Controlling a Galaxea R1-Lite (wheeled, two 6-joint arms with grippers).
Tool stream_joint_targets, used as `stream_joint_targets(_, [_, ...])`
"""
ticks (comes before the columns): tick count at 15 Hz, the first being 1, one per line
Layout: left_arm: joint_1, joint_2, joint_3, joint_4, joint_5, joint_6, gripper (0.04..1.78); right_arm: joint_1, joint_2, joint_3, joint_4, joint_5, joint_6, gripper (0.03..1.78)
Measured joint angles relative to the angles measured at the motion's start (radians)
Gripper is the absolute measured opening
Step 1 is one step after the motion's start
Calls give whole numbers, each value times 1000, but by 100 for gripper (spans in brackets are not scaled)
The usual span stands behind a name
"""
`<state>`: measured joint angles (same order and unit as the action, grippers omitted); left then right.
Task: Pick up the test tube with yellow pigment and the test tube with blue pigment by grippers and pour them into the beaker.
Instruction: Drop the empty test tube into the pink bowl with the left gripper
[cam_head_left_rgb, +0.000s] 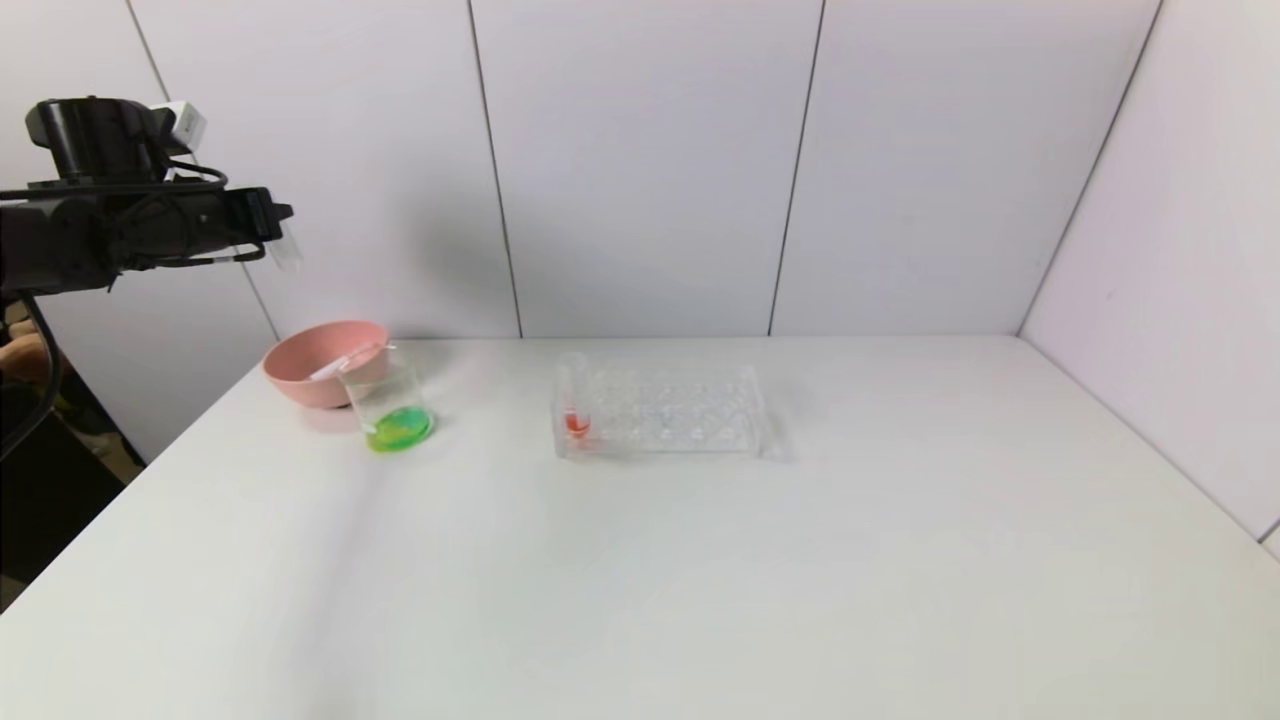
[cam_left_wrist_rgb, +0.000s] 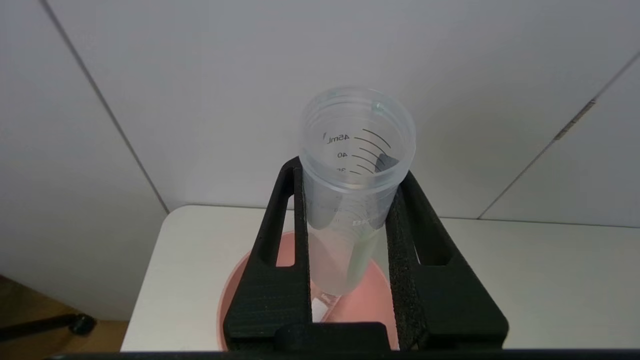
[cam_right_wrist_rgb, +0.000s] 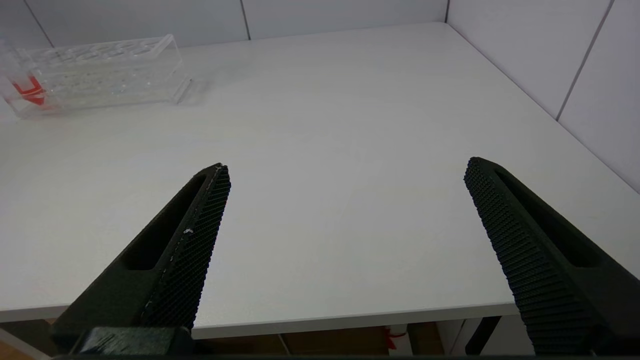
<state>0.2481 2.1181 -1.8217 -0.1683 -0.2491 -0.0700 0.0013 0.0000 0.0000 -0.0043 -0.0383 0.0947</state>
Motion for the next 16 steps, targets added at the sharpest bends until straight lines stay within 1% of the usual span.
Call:
stream_joint_targets(8, [-4, 2, 45, 7, 4, -1, 45, 0, 0, 0, 0, 0, 0, 171])
stream_joint_targets(10, [-6, 2, 46, 7, 3, -1, 51, 0, 0, 0, 0, 0, 0, 171])
stream_joint_targets(12, [-4, 1, 46, 2, 4, -1, 66, -1, 0, 0, 0, 0, 0, 171])
stream_joint_targets(13, [-5, 0, 46, 2, 3, -1, 78, 0, 0, 0, 0, 0, 0, 171])
stream_joint_targets(16, [-7, -1, 46, 1, 0, 1, 128, 0, 0, 0, 0, 0, 0, 171])
